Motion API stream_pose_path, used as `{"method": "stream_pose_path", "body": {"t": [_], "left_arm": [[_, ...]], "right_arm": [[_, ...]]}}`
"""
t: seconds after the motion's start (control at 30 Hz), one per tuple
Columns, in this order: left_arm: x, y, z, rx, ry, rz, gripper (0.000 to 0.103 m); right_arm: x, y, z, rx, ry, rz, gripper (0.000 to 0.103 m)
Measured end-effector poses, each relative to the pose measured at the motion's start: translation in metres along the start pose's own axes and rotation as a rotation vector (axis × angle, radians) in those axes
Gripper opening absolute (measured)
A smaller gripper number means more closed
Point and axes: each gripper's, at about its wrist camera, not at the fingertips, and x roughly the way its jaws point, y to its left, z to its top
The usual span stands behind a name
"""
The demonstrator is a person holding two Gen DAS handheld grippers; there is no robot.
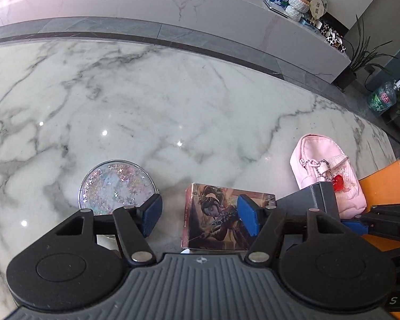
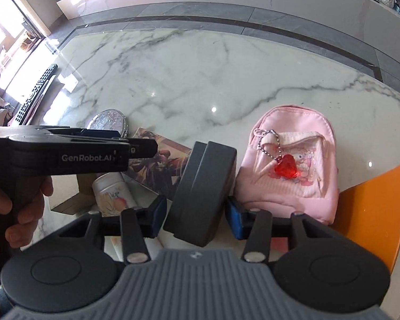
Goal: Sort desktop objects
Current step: 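Grasp the small picture box with the left tool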
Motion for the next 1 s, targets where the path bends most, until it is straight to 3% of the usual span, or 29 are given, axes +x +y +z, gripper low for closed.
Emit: {"method": "stream_pose_path", "body": {"t": [0.07, 0.2, 0.33, 0.57, 0.73, 1.0], "left_arm": [[0.001, -0.001, 0.001, 0.004, -0.006, -0.001, 0.08], [0.007, 0.0, 0.0, -0.022, 0.034, -0.038, 0.08], [0.009, 0.01, -0.001, -0.057, 0.052, -0.058, 0.076], [0.012, 0.007, -0.001, -0.057, 0.03, -0.06, 0.078], [0.003, 0.007, 0.0, -0.092, 0.037, -0.048, 0.056], [-0.033, -0.022, -0.008, -0.047, 0.0, -0.099, 0.056]], "right_arm": [[0.004, -0.001, 0.0, -0.001, -0.002, 0.0, 0.05], [0.005, -0.007, -0.001, 0.015, -0.021, -0.007, 0.037], [0.006, -0.013, 0.001, 0.021, -0.008, 0.014, 0.036], [0.004, -0.009, -0.003, 0.018, -0.04, 0.004, 0.036], [0.002, -0.013, -0.005, 0.048, -0.054, 0.0, 0.036], [-0.002, -0.025, -0.012, 0.081, -0.065, -0.017, 0.036]]}}
